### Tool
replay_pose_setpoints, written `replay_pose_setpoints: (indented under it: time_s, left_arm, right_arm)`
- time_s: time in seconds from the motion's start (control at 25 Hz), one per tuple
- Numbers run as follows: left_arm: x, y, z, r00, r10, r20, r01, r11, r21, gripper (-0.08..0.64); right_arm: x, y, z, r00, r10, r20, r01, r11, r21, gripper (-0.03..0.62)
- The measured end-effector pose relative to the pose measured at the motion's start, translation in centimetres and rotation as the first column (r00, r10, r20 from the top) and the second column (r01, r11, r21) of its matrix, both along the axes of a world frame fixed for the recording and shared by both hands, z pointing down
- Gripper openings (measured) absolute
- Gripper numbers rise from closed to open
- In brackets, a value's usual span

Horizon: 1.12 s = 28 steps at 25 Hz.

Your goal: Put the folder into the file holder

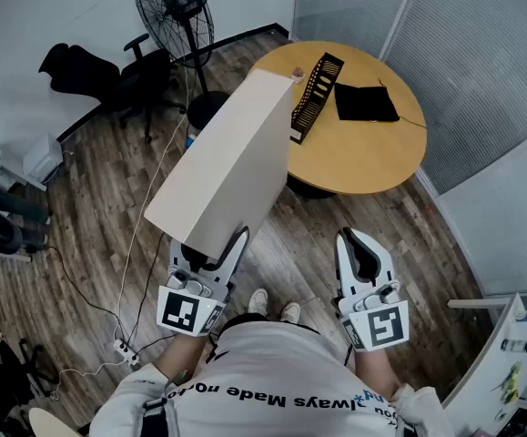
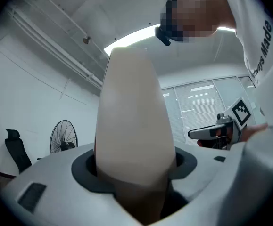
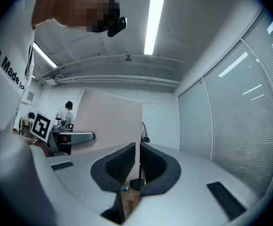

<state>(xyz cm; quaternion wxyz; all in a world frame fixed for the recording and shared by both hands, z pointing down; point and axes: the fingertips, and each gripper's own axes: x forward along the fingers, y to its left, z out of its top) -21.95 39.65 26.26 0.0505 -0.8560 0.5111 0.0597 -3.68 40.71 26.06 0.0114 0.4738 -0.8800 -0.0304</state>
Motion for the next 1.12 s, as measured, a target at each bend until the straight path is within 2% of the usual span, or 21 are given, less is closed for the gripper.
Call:
replay_pose_setpoints:
  time_s: [0.16, 0.32, 0.72, 0.88, 1.12]
  left_arm:
    - [-0.2, 0.0, -0.1, 1.0, 0.005, 0.003, -0.005, 1.0, 0.005, 0.295]
    - [-1.1, 0.1, 0.1, 1.0, 0.014, -0.012, -0.014, 1.0, -0.006, 0.295]
    - [-4.8, 0.5, 0.7, 0.999, 0.04, -0.005, -0.04, 0.999, -0.002, 0.295]
    - [-6.1, 0.6, 1.7, 0.999, 0.045, 0.006, -0.045, 0.999, -0.02, 0.295]
    - [-6.7, 0.3, 1.8, 0.999, 0.039, -0.008, -0.039, 0.999, -0.023, 0.295]
  right_arm:
    - [-0.4, 0.1, -0.3, 1.0, 0.006, -0.008, -0.006, 1.0, 0.01, 0.05]
    - [-1.2, 0.2, -0.6, 1.0, 0.018, 0.023, -0.018, 1.0, 0.01, 0.051]
    - [-5.3, 0.9, 0.1, 0.999, 0.03, 0.035, -0.03, 1.0, -0.005, 0.051]
    - [-5.9, 1.4, 1.0, 0.998, 0.047, 0.046, -0.046, 0.999, -0.03, 0.051]
    - [-6.5, 0.9, 1.0, 0.998, 0.054, 0.032, -0.054, 0.998, -0.021, 0.051]
